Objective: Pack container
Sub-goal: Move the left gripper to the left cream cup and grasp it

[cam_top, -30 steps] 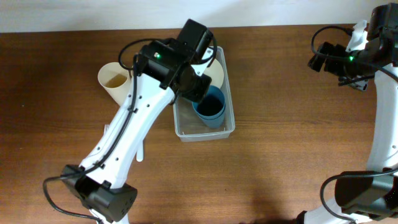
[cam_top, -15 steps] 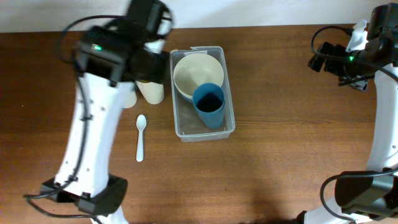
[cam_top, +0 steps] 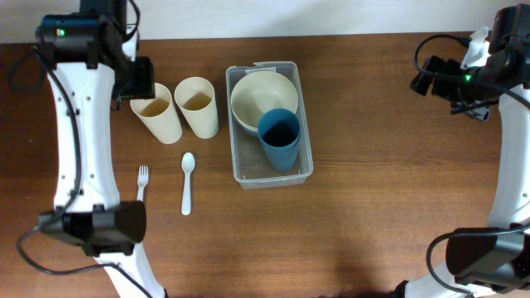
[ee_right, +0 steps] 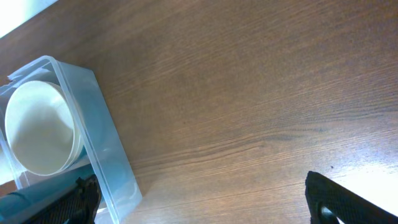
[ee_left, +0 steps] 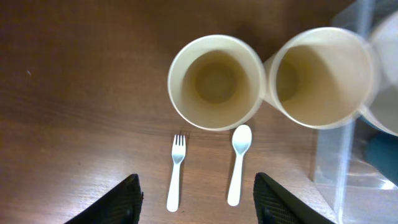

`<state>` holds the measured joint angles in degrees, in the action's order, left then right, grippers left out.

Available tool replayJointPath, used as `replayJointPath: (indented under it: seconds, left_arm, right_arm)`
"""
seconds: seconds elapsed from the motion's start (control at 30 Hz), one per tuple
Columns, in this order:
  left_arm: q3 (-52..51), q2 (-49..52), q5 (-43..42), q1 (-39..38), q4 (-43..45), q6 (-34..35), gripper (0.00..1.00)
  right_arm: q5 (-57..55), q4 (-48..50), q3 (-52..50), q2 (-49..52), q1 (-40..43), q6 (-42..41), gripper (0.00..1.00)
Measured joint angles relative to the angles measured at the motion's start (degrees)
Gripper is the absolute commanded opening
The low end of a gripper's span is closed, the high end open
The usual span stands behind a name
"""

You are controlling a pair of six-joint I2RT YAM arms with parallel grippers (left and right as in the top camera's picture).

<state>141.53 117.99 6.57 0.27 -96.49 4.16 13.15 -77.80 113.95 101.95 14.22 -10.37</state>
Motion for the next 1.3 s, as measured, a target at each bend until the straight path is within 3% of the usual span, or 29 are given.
replayJointPath:
  seconds: [0.3, 0.43, 0.57, 0.7, 0.77, 1.3]
  left_arm:
    - [-0.6, 9.4, -4.3, 5.5, 1.0, -0.5, 0.63]
    - [-0.8, 14.3, -7.8, 6.7, 1.6, -2.2, 0.51]
    - [-1.0, 18.4, -9.4, 6.6, 2.0, -3.0, 0.5]
    - [-1.1, 20.4, -10.0, 6.6, 2.9, -3.5, 0.13]
    - [-1.2, 20.5, -10.3, 6.6, 2.9, -3.4, 0.03]
    - [-1.2, 19.2, -10.6, 9.2, -0.1, -2.8, 0.01]
  right_arm:
    - [0.0, 0.0, 0.0, 0.0, 0.0, 0.0, 0.99]
    - [0.0, 0.0, 0.0, 0.0, 0.0, 0.0, 0.99]
    - [0.0, 0.0, 0.0, 0.0, 0.0, 0.0, 0.99]
    - [0.0, 0.0, 0.0, 0.0, 0.0, 0.0, 0.99]
    - [0.0, 0.0, 0.0, 0.0, 0.0, 0.0, 0.99]
    - [0.0, 0.0, 0.0, 0.0, 0.0, 0.0, 0.99]
